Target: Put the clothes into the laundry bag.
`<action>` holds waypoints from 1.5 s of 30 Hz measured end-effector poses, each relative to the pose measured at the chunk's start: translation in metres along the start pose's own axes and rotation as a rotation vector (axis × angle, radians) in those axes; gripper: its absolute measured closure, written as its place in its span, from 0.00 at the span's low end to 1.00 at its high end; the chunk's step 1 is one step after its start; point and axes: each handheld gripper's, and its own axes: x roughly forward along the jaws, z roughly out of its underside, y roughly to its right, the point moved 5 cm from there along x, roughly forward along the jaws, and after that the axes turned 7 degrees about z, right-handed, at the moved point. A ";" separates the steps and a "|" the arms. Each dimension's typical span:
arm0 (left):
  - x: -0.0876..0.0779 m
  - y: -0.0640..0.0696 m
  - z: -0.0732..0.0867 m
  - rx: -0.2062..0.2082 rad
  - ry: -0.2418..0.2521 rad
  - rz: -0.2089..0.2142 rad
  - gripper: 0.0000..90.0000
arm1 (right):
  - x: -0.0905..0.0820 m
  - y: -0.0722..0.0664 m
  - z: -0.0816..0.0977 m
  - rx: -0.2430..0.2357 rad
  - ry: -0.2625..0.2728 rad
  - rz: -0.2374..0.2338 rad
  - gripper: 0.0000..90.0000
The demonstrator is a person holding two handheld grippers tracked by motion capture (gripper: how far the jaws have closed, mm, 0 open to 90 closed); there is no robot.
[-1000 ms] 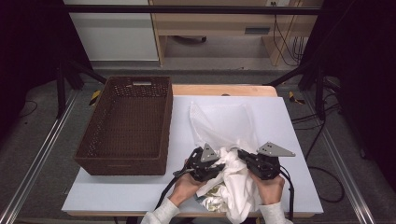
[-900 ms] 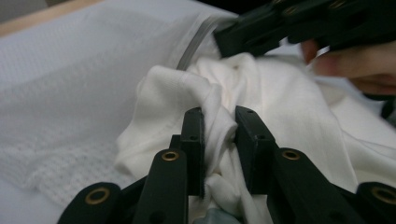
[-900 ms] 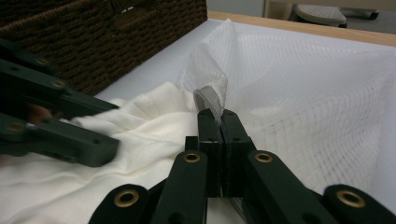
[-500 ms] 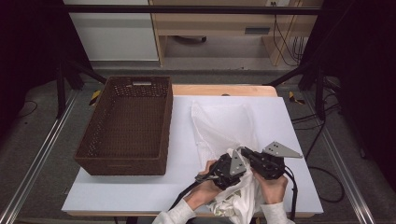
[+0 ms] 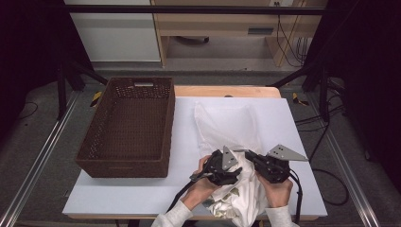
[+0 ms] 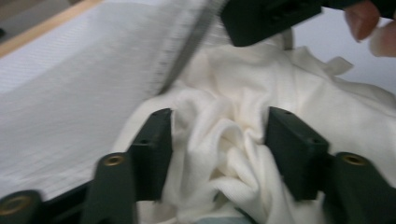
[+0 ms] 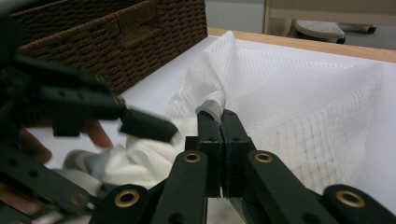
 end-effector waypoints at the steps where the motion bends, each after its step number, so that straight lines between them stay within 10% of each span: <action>1: -0.002 -0.004 0.001 -0.009 -0.003 -0.002 0.39 | 0.000 -0.001 0.000 -0.002 -0.003 -0.001 0.99; 7: 0.020 -0.017 0.011 -0.138 -0.031 0.117 0.25 | 0.006 -0.006 0.001 -0.025 -0.025 -0.001 0.99; 11: 0.024 -0.014 0.015 -0.122 -0.035 0.157 0.54 | 0.008 -0.005 0.003 -0.021 -0.029 -0.003 0.99; 15: 0.019 -0.004 0.014 -0.055 -0.042 0.114 0.77 | 0.008 -0.005 0.003 -0.022 -0.026 -0.003 0.99; 19: -0.001 0.015 -0.001 0.053 0.057 0.124 0.81 | 0.009 -0.004 0.003 -0.019 -0.028 -0.005 0.99; 22: 0.002 0.023 -0.010 0.122 0.011 0.106 0.81 | 0.006 -0.005 0.001 -0.017 -0.010 -0.011 0.99; 28: 0.033 0.004 -0.001 0.095 -0.112 0.013 0.80 | 0.002 -0.003 0.000 -0.004 0.001 -0.026 0.99; 34: 0.037 -0.009 0.002 0.074 -0.129 -0.078 0.80 | -0.001 -0.009 -0.001 -0.024 -0.002 -0.032 0.99; 39: 0.031 -0.010 0.003 0.019 -0.066 -0.096 0.73 | 0.001 -0.005 0.002 -0.021 -0.015 -0.017 0.99; 45: -0.004 -0.008 0.008 -0.001 -0.019 -0.046 0.33 | 0.002 -0.001 0.004 -0.015 -0.022 -0.002 0.99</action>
